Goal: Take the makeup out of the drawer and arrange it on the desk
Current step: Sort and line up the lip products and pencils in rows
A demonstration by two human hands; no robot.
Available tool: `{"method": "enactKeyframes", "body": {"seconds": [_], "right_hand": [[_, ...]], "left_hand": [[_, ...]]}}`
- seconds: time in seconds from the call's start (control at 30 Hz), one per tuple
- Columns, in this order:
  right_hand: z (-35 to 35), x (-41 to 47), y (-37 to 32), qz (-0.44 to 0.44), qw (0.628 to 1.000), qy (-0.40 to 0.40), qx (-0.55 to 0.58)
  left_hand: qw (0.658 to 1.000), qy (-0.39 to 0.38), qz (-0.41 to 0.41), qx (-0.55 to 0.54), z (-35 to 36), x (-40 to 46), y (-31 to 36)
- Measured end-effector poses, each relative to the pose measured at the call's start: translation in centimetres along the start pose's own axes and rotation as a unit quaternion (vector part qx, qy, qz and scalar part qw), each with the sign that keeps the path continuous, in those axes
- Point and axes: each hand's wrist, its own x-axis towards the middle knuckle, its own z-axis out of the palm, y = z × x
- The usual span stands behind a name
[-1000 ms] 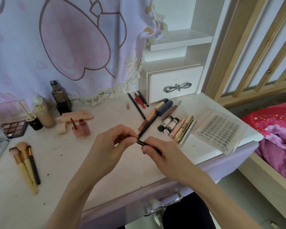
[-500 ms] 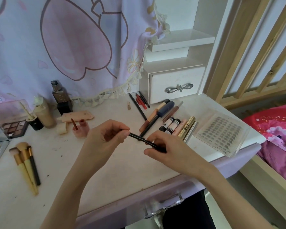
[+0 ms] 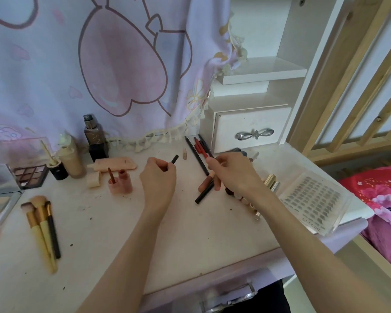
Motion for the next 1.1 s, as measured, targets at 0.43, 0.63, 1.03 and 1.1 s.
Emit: {"method": "enactKeyframes", "body": {"seconds": [0.43, 0.63, 1.03, 1.1], "right_hand": [[6.0, 10.0, -0.8, 0.005, 0.983, -0.064, -0.17], [6.7, 10.9, 0.0, -0.009, 0.981, -0.041, -0.188], [5.2, 11.3, 1.1, -0.009, 0.977, -0.023, -0.211], [5.4, 11.3, 0.9, -0.021, 0.979, -0.027, -0.201]], "left_hand": [[0.976, -0.026, 0.049, 0.209, 3.4, 5.5, -1.9], [0.974, -0.049, 0.065, 0.213, 3.9, 6.0, -2.1], [0.947, -0.133, 0.151, 0.248, 4.4, 6.1, -2.3], [0.945, -0.134, 0.158, 0.253, 4.3, 6.0, -2.4]]}}
